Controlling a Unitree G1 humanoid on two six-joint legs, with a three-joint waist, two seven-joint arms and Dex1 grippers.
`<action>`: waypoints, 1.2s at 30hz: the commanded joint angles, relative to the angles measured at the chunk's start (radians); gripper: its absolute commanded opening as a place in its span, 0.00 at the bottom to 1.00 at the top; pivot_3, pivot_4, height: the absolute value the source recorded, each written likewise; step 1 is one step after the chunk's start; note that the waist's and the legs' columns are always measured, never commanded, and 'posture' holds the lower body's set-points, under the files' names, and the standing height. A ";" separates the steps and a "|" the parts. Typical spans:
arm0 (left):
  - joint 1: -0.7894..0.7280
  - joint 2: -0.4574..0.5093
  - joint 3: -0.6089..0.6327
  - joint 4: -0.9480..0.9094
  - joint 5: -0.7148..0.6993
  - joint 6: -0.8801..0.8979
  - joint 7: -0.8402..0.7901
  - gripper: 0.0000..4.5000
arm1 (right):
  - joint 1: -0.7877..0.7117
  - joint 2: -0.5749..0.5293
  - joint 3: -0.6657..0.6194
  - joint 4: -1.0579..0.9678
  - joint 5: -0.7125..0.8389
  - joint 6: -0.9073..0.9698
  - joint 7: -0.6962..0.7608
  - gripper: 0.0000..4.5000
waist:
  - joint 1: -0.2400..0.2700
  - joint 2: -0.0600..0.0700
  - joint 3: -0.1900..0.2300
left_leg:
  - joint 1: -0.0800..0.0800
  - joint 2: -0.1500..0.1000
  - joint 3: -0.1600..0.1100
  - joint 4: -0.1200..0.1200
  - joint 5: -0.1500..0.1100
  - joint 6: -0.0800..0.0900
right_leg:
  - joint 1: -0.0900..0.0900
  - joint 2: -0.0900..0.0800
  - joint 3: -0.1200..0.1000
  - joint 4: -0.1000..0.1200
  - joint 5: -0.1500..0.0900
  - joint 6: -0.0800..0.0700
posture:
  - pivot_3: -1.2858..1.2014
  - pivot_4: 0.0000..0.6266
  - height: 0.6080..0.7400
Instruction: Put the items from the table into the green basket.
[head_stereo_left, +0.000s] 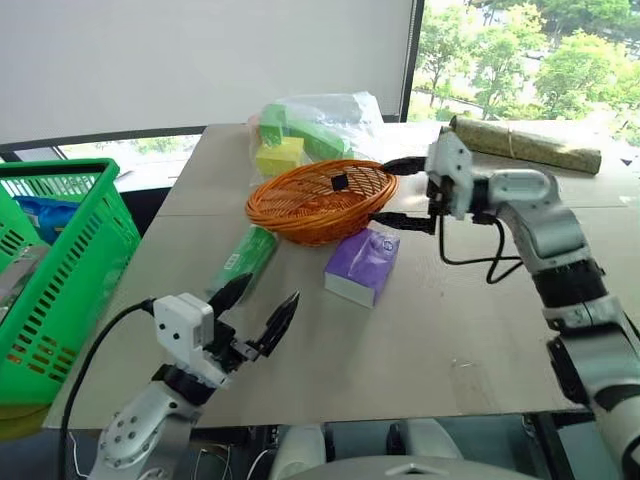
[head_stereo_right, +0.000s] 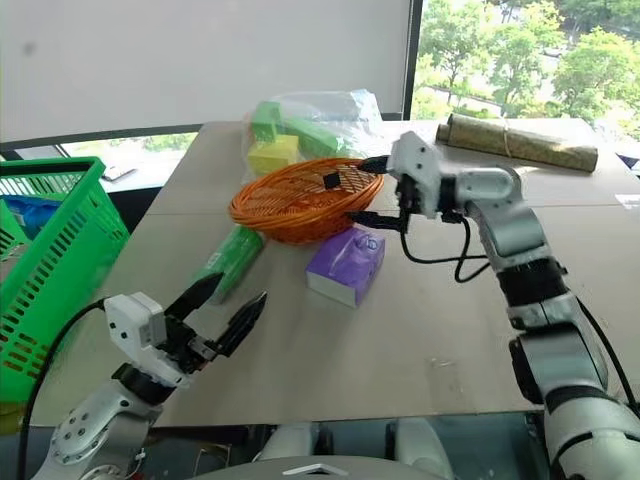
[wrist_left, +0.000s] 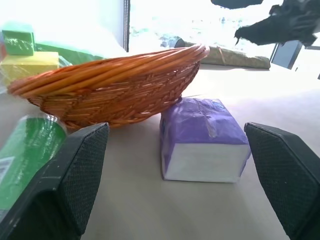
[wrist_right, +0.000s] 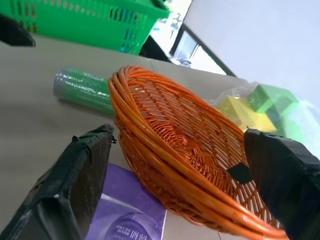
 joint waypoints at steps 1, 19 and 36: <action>-0.038 0.012 0.039 -0.060 -0.056 0.022 0.036 0.99 | -0.111 0.041 0.079 0.137 -0.086 -0.090 0.062 1.00 | 0.006 0.000 0.000 | 0.000 0.000 0.000 0.000 0.000 0.000 | 0.000 0.000 0.000 0.000 0.000 0.000 | 0.55 0.00 1.00; -0.034 0.011 0.004 -0.078 -0.023 0.053 0.103 1.00 | -0.263 0.122 0.120 0.466 -0.245 -0.322 0.111 0.34 | 0.033 0.000 0.000 | 0.000 0.001 -0.001 0.001 0.000 0.000 | 0.000 -0.002 -0.001 0.002 0.000 -0.001 | 0.56 0.00 1.00; -0.267 0.075 -0.008 0.017 -0.064 0.114 0.047 1.00 | -0.125 -0.304 0.050 0.397 -0.405 -0.273 -0.063 0.10 | 0.026 0.001 0.000 | -0.004 -0.004 0.001 0.002 0.000 0.000 | -0.003 -0.005 0.000 0.001 0.000 0.000 | 0.50 0.00 1.00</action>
